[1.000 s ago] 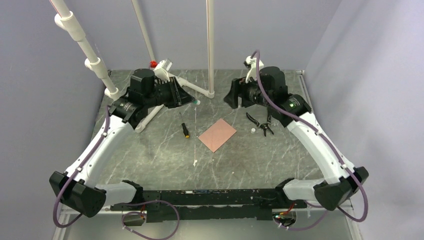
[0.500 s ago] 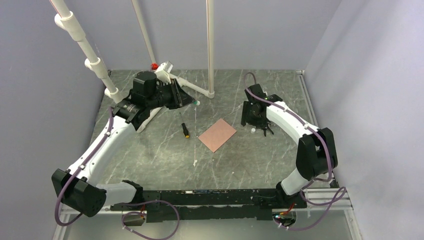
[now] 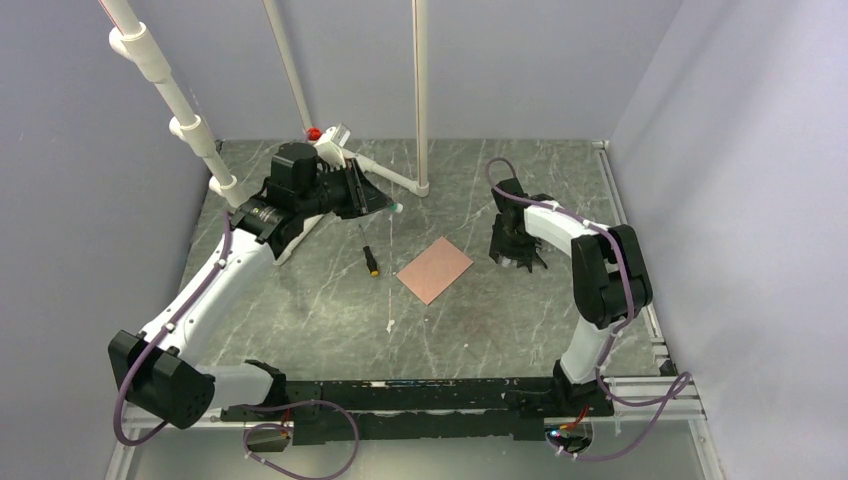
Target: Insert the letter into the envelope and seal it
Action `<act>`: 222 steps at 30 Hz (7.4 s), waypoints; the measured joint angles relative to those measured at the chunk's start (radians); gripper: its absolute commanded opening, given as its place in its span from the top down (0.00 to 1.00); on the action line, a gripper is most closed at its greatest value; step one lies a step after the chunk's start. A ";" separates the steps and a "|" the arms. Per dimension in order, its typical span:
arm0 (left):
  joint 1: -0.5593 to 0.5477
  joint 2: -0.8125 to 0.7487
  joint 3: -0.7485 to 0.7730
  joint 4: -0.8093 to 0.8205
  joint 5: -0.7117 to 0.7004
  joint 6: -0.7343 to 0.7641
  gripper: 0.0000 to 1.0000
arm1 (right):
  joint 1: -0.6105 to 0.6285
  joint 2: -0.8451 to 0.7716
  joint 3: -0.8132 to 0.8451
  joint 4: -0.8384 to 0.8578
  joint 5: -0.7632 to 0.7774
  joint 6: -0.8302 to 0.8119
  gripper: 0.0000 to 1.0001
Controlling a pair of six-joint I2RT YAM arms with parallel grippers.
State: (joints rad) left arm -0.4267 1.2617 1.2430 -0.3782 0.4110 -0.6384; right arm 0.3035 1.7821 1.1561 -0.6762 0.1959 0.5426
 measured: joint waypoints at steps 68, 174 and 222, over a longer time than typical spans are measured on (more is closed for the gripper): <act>-0.018 0.159 0.032 0.505 0.310 -0.559 0.98 | 0.021 -0.536 0.040 0.725 -0.965 0.187 1.00; -0.220 0.852 0.270 0.142 0.301 -0.334 0.89 | -0.108 -0.768 -0.203 0.098 -0.316 0.211 0.31; -0.355 0.108 0.245 -0.393 -0.373 -0.069 0.08 | -0.108 -0.789 0.101 -0.381 0.005 0.126 0.00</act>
State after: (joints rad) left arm -0.7818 1.3697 1.4879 -0.7712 0.0383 -0.7071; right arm 0.1959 0.9932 1.2572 -1.0573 0.2012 0.6689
